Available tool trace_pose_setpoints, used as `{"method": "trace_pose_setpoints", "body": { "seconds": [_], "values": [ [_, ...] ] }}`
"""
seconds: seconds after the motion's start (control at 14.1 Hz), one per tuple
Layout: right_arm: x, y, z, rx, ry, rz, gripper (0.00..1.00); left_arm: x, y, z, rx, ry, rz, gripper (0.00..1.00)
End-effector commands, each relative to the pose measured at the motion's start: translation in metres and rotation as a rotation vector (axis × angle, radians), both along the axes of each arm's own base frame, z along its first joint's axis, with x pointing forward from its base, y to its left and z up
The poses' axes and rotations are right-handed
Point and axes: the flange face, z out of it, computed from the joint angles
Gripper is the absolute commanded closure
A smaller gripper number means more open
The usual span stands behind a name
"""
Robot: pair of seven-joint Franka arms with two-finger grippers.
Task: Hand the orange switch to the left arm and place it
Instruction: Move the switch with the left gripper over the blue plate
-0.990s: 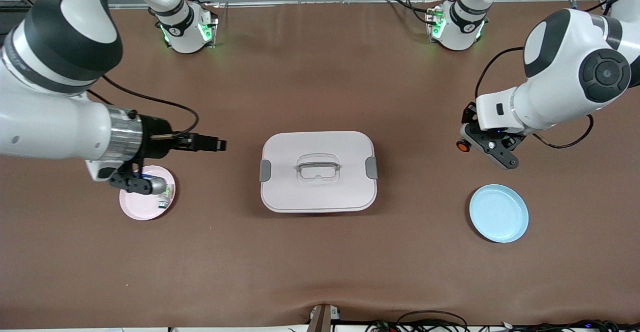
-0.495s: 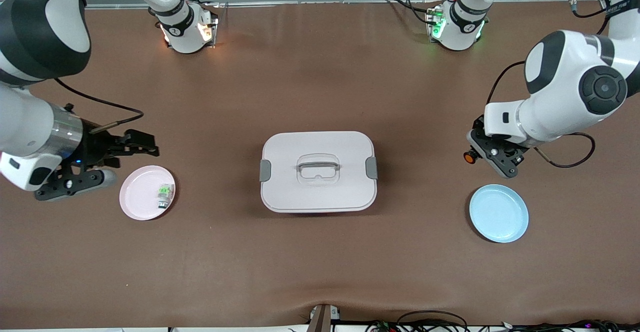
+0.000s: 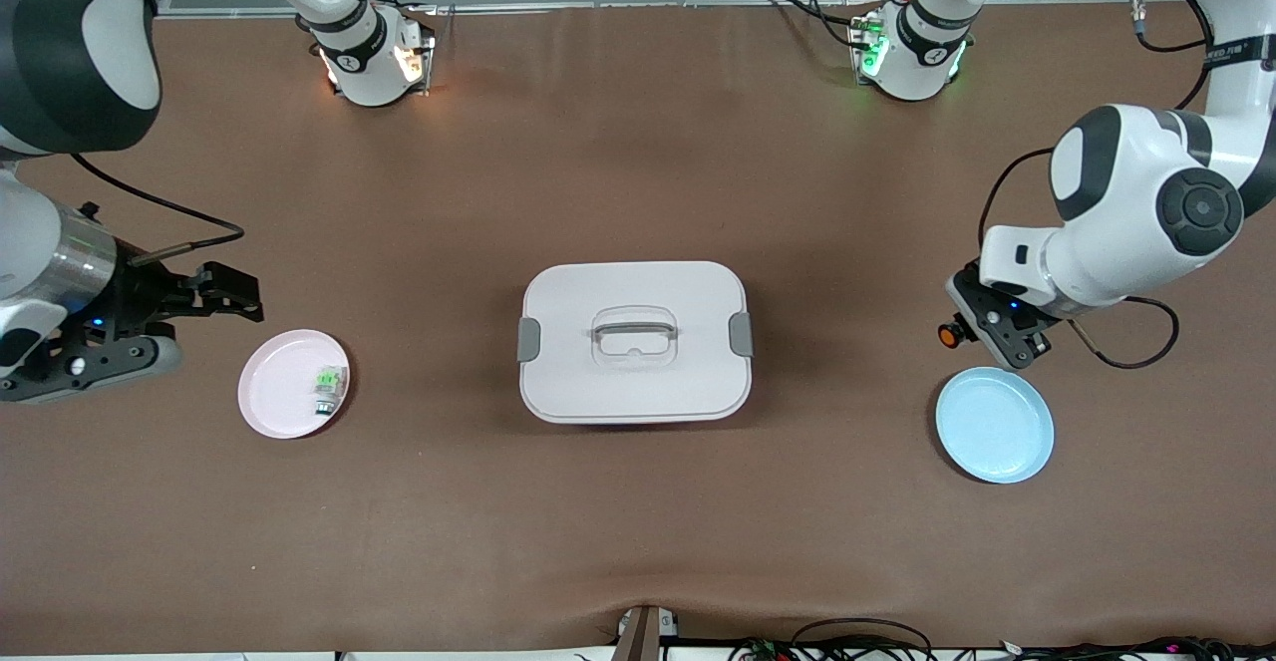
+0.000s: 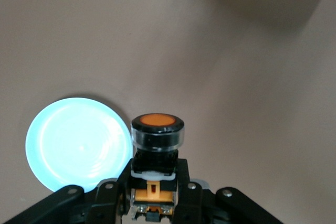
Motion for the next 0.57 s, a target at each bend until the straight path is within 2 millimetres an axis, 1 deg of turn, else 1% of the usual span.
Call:
{"method": "trace_pose_setpoints", "body": {
  "seconds": [0.0, 0.07, 0.14, 0.28, 0.42, 0.49],
  "values": [
    [0.000, -0.032, 0.009, 0.006, -0.012, -0.029, 0.00, 0.006, 0.020, -0.018, 0.003, -0.025, -0.085, 0.96],
    [-0.002, -0.043, 0.012, 0.010, -0.013, -0.048, 0.00, 0.011, 0.031, -0.026, -0.005, -0.039, -0.123, 0.96],
    [-0.006, -0.052, 0.022, 0.014, -0.030, -0.057, 0.00, 0.014, 0.039, -0.035, -0.012, -0.046, -0.173, 0.96],
    [-0.006, -0.053, 0.025, -0.005, -0.037, -0.062, 0.00, 0.018, 0.058, -0.048, -0.021, -0.044, -0.222, 0.96],
    [-0.009, -0.063, 0.031, -0.010, -0.045, -0.080, 0.00, 0.021, 0.062, -0.052, -0.022, -0.067, -0.292, 0.96],
    [-0.010, -0.066, 0.032, -0.009, -0.042, -0.083, 0.00, 0.023, 0.068, -0.056, -0.008, -0.075, -0.339, 0.96]
  ]
}}
